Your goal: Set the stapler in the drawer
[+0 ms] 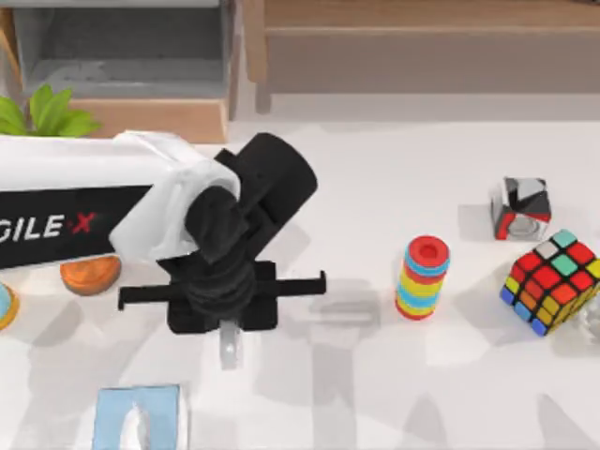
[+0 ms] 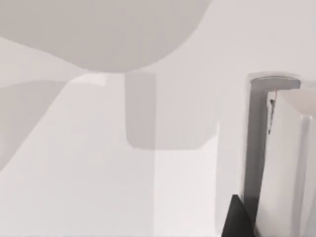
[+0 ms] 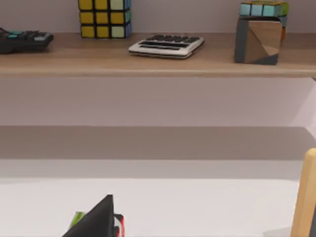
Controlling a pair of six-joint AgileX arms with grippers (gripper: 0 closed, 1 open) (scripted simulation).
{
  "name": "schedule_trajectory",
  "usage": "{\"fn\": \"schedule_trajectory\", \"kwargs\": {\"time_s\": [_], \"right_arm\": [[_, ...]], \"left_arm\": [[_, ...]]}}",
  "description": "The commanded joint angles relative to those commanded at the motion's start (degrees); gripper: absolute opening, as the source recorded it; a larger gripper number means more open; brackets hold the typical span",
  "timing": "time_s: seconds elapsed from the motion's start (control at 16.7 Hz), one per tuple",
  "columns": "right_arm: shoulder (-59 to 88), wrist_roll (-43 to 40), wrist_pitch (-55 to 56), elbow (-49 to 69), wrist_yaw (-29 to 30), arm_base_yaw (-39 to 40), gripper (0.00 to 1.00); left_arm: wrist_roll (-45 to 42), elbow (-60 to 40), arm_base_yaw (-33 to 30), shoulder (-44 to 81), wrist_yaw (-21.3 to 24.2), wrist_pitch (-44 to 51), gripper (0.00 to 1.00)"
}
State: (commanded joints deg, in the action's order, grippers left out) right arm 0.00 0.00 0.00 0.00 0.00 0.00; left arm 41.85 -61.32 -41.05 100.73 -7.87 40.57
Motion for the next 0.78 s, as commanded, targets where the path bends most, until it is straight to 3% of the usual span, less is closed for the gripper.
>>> {"fn": "schedule_trajectory", "kwargs": {"time_s": [0.3, 0.78], "right_arm": [[0.0, 0.0, 0.0, 0.0, 0.0, 0.0, 1.00], [0.0, 0.0, 0.0, 0.0, 0.0, 0.0, 1.00]], "left_arm": [[-9.4, -12.7, 10.3, -1.0, 1.3, 0.6, 0.00], [-34.2, -37.4, 39.4, 5.5, 4.3, 4.4, 0.00]]}}
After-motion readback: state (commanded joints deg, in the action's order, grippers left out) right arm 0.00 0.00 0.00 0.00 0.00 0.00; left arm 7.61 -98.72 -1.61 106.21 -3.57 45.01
